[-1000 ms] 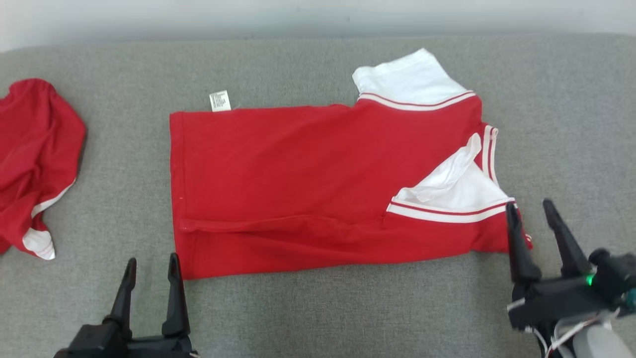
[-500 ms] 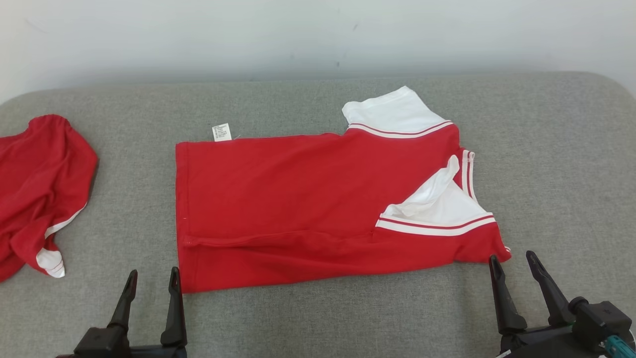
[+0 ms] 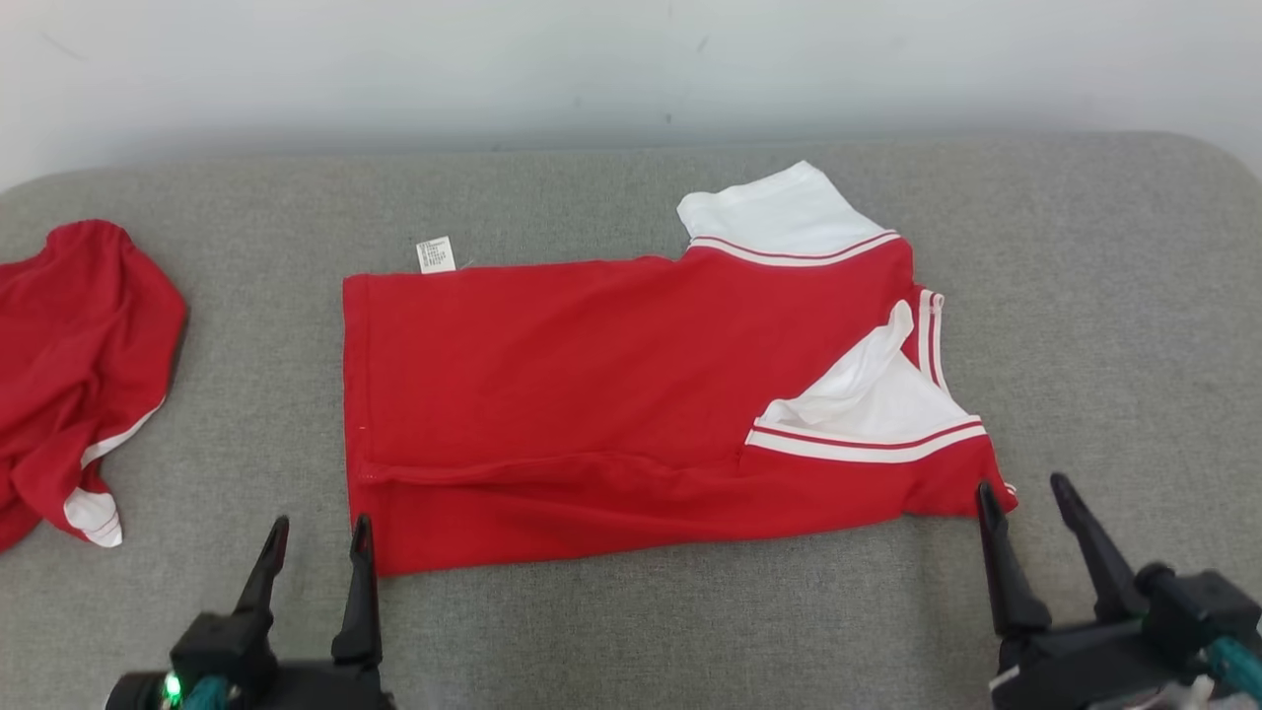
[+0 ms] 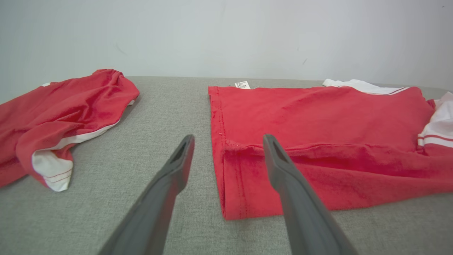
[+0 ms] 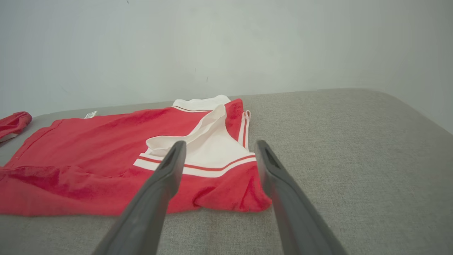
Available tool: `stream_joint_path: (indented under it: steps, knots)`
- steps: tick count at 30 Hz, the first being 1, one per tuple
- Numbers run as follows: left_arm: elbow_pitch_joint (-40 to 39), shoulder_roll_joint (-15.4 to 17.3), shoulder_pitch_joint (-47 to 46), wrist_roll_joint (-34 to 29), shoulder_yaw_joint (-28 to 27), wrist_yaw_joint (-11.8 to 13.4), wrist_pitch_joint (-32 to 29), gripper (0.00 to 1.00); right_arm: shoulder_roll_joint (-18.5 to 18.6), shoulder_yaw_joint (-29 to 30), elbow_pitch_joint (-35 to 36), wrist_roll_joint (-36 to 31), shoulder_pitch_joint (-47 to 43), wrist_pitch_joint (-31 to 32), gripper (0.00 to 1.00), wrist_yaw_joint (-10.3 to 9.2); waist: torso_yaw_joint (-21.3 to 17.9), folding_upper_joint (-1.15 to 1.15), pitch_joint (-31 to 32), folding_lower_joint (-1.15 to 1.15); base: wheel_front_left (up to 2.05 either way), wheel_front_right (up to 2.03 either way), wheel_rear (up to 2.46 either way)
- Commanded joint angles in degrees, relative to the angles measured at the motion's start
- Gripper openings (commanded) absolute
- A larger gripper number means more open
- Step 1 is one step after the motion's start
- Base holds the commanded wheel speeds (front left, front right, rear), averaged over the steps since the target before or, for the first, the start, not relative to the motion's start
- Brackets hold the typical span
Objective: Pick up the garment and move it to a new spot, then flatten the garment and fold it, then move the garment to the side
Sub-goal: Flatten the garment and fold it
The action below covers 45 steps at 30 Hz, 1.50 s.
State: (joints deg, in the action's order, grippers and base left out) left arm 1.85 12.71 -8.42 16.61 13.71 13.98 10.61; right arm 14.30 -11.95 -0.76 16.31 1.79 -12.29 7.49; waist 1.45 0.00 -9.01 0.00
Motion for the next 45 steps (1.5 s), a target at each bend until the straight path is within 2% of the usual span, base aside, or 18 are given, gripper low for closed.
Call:
stream_joint_path:
  steps: [1, 6, 10, 15, 20, 21, 22, 23, 24, 25, 31, 38, 45]
  knots:
    - [0.24, 0.39, -0.99, -0.56, 0.09, 0.00, -0.26, 1.00, 0.60, 0.17, -0.12, 0.30, 1.01, 0.08, 1.00, 0.00, 0.11, 0.00, -0.70, 0.00, 0.00, 0.00, 0.00]
    - [2.95, 0.05, -4.15, 0.75, 1.73, -1.88, -3.98, 1.00, 2.54, 0.19, -4.26, 1.18, 5.39, 0.59, 1.00, 0.00, 0.32, 0.00, -3.12, 0.00, 0.00, 0.00, 0.00]
    - [5.92, -0.75, -5.98, 2.36, 2.27, -3.06, -6.24, 1.00, 4.34, -1.96, -9.48, 2.61, 9.00, 0.82, 1.00, 0.00, 0.46, 0.00, -5.11, 0.00, 0.00, 0.00, 0.00]
    - [9.46, -1.83, -7.64, 4.46, 2.39, -3.77, -8.10, 1.00, 6.44, -5.98, -16.89, 5.07, 12.96, 0.54, 1.00, 0.00, 1.00, 0.00, -7.45, 0.00, 0.00, 0.00, 0.00]
    - [10.82, -2.32, -8.21, 6.29, 2.06, -4.35, -9.23, 1.00, 6.68, -7.93, -21.39, 7.55, 15.44, 0.81, 1.00, 0.00, 1.10, 0.00, -8.45, 0.00, 0.00, 0.00, 0.00]
    - [10.99, -2.26, -8.17, 6.57, 2.17, -4.66, -9.57, 0.72, 6.69, -8.43, -22.17, 8.05, 15.90, 1.04, 1.00, 0.00, 1.10, 0.00, -8.53, 0.00, 0.00, 0.00, 0.00]
    - [11.02, -2.29, -8.15, 7.00, 2.23, -4.83, -9.76, 0.40, 6.64, -8.89, -23.01, 8.79, 16.16, 1.52, 1.00, 0.00, 1.13, 0.00, -8.60, 0.00, 0.00, 0.00, 0.00]
    - [10.96, -2.22, -8.19, 7.07, 2.26, -5.06, -9.75, 0.24, 6.50, -9.50, -23.79, 9.65, 16.28, 1.96, 0.55, 0.00, 1.15, 0.00, -8.65, 0.00, 0.00, 0.00, 0.00]
    - [10.89, -2.10, -8.18, 7.13, 2.34, -5.18, -9.85, 0.00, 6.44, -10.02, -24.35, 10.44, 16.48, 2.37, 0.25, 0.00, 1.16, 0.00, -8.69, 0.00, 0.00, 0.00, 0.00]
    - [10.82, -2.09, -8.05, 7.52, 2.53, -5.52, -10.19, 0.00, 6.36, -10.57, -24.69, 11.26, 16.50, 2.80, 0.00, 0.00, 1.17, 0.00, -8.70, 0.00, 0.00, 0.00, 0.00]
    - [8.72, -0.69, -6.55, 7.77, 2.48, -5.99, -11.24, 0.00, 7.12, -11.67, -23.82, 14.37, 15.60, 3.56, 0.00, -0.01, 1.15, 0.00, -8.44, 0.00, 0.00, 0.00, 0.00]
    - [1.35, 3.11, -1.85, 8.54, 2.22, -6.17, -15.49, 0.00, 8.54, -9.27, -17.06, 16.39, 9.26, 5.38, 0.00, -0.02, 1.58, 0.00, -7.28, 0.00, 0.00, 0.00, 0.00]
    - [-5.51, 6.39, 4.66, 9.41, 0.96, -4.55, -19.05, 0.00, 5.82, -3.79, -9.08, 14.73, -1.65, 9.73, 0.00, -0.04, 1.66, 0.00, -6.02, 0.00, 0.00, 0.00, 0.00]
